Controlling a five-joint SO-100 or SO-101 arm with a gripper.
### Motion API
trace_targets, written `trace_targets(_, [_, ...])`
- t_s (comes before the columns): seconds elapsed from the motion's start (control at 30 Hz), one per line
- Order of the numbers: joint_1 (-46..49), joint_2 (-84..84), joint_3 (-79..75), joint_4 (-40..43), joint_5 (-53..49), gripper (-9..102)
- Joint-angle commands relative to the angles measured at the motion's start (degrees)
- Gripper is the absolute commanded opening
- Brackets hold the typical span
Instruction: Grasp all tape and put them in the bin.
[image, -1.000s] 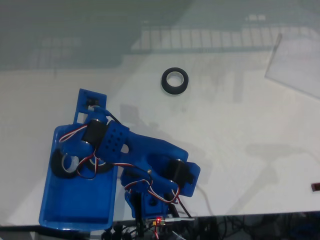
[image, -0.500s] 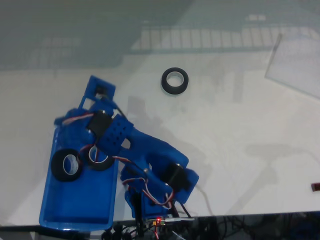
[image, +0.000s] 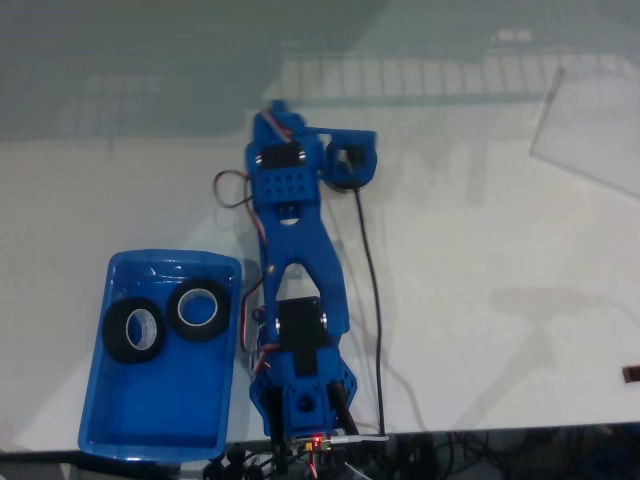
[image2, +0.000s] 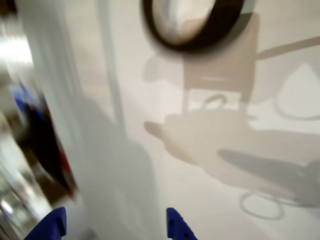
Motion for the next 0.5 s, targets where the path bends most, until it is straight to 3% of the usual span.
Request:
trace_targets(0.0, [5.19,-4.13,-1.32,-1.85,3.43,27])
trace_targets(0.47, [11.87,-18.81,-5.45,-1.58,11.87,27])
